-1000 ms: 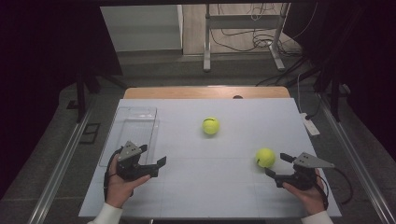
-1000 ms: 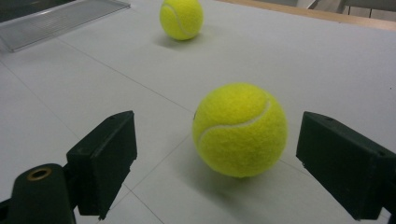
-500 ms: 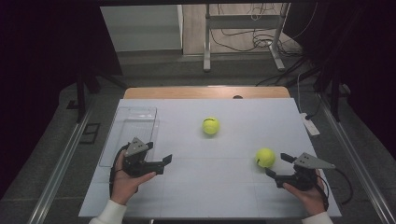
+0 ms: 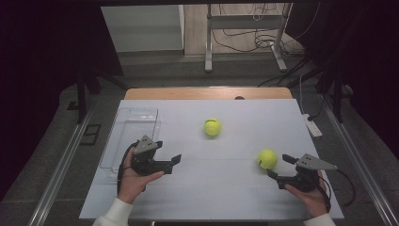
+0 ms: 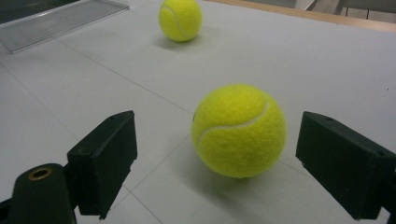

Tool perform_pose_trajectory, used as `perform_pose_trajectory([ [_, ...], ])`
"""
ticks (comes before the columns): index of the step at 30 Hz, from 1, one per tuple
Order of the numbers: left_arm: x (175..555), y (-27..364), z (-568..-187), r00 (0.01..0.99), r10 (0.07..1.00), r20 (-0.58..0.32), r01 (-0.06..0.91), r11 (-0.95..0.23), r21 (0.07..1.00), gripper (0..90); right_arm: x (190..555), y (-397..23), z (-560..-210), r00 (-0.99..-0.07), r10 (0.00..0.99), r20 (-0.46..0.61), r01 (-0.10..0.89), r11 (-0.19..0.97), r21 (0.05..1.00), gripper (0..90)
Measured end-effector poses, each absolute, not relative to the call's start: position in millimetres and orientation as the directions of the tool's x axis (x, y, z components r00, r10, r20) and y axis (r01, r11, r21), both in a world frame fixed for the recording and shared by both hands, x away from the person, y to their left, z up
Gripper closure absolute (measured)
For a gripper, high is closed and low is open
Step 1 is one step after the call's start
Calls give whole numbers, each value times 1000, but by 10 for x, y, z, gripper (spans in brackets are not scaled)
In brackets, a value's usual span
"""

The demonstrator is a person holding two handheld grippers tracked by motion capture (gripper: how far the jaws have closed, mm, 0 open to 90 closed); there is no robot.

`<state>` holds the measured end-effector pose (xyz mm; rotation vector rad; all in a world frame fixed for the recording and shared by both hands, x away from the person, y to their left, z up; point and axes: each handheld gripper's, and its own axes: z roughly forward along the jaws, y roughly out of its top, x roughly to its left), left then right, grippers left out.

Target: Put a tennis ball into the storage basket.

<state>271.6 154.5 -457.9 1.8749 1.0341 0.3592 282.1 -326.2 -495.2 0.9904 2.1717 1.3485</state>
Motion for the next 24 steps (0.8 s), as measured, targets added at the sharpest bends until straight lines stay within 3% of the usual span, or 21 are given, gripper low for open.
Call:
perform_pose_trajectory([
  [17,2819,1397,-4519,624,768,-146,490,-239,838,115,2818,-3266,-4952,-670,742,32,357,284,890,133],
  [24,2873,1341,-4515,634,749,-192,508,-216,834,115,2822,-3265,-4955,-670,742,34,360,285,888,133],
])
